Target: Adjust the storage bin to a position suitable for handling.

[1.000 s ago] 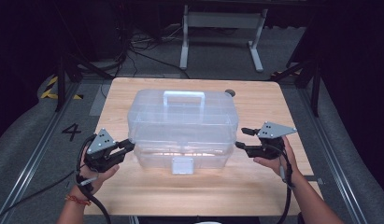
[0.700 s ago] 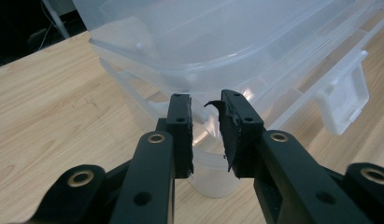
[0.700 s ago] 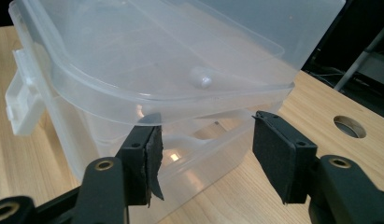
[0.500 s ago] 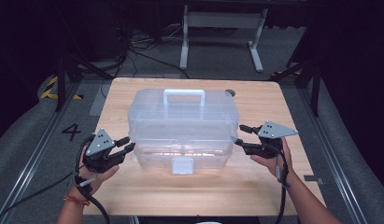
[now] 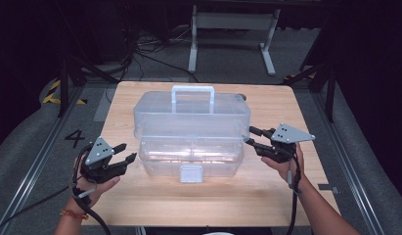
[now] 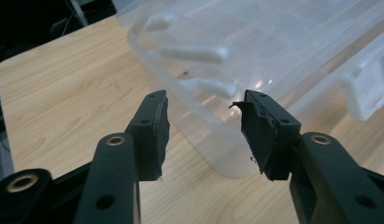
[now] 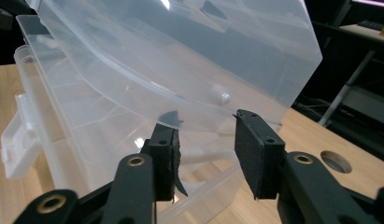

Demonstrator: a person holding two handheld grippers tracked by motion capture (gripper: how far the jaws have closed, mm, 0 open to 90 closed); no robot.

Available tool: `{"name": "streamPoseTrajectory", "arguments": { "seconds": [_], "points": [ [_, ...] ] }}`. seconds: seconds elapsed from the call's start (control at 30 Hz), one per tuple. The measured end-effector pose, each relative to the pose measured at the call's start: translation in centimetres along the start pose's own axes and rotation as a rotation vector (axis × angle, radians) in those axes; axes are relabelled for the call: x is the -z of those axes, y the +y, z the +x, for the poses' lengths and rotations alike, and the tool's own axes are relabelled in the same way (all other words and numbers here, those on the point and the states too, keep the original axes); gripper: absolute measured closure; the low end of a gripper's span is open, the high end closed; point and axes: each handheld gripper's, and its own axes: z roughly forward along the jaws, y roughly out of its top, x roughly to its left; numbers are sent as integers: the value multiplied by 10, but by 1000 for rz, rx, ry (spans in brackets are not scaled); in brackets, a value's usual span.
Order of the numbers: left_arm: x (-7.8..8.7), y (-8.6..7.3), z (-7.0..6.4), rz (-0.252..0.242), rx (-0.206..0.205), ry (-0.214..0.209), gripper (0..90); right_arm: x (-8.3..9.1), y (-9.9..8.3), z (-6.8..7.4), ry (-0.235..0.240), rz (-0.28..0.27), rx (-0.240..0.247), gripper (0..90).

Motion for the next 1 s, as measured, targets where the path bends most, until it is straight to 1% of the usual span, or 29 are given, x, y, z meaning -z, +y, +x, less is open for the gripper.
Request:
{"name": "streamPoseTrajectory", "arguments": {
  "seconds": [0.03, 0.1, 0.17, 0.2, 0.23, 0.27, 0.3, 0.4, 0.5, 0.57, 0.6, 0.67, 0.7, 0.73, 0.77, 0.8, 0.83, 0.87, 0.9, 0.93, 0.97, 1.0],
  "points": [
    [1, -3, 1, 8, 3, 2, 498, 0, 2, 0, -15, -12, 4, 631],
    [1, -11, 3, 35, 7, 7, 467, 0, 4, 0, -29, -24, 6, 640],
    [1, -19, 5, 44, 25, 13, 455, -1, 6, 0, -51, -43, 11, 650],
    [0, -23, 5, 43, 40, 21, 446, -2, 6, 1, -59, -53, 16, 652],
    [-1, -27, 6, 48, 55, 26, 419, -2, 7, 2, -68, -60, 26, 652],
    [-2, -30, 6, 53, 68, 23, 416, -3, 8, 3, -78, -61, 27, 652],
    [-3, -34, 6, 60, 72, 19, 415, -4, 8, 4, -91, -68, 33, 654],
    [-10, -43, 6, 107, 71, 26, 388, -5, 11, 3, -107, -80, 30, 662],
    [-17, -51, 5, 149, 67, 33, 358, -7, 17, 1, -121, -93, 15, 672],
    [-22, -57, 4, 154, 75, 32, 348, -9, 19, 0, -141, -97, 26, 675],
    [-23, -59, 4, 166, 72, 32, 344, -10, 20, -1, -147, -98, 17, 675],
    [-25, -62, 4, 171, 72, 28, 336, -11, 23, -1, -160, -104, 4, 680],
    [-29, -66, 3, 180, 79, 23, 332, -12, 24, -2, -166, -105, 6, 681],
    [-31, -68, 2, 188, 70, 15, 327, -13, 26, -3, -168, -107, -2, 685],
    [-33, -71, 2, 190, 65, 13, 323, -13, 27, -4, -179, -109, 2, 691],
    [-35, -73, 1, 190, 72, 4, 322, -14, 29, -4, -185, -109, -1, 694],
    [-37, -76, 1, 188, 70, -3, 321, -15, 31, -6, -193, -114, 2, 697],
    [-37, -76, 1, 188, 70, -3, 316, -16, 32, -6, -198, -118, -6, 700],
    [-38, -77, 0, 198, 77, -12, 316, -16, 32, -6, -198, -118, -6, 700],
    [-40, -78, -1, 211, 70, -18, 312, -17, 34, -7, -207, -125, -8, 703],
    [-41, -79, -1, 213, 65, -20, 305, -19, 36, -8, -218, -129, -5, 706],
    [-42, -79, -2, 220, 68, -23, 300, -20, 37, -9, -230, -136, 0, 711]
  ]
}}
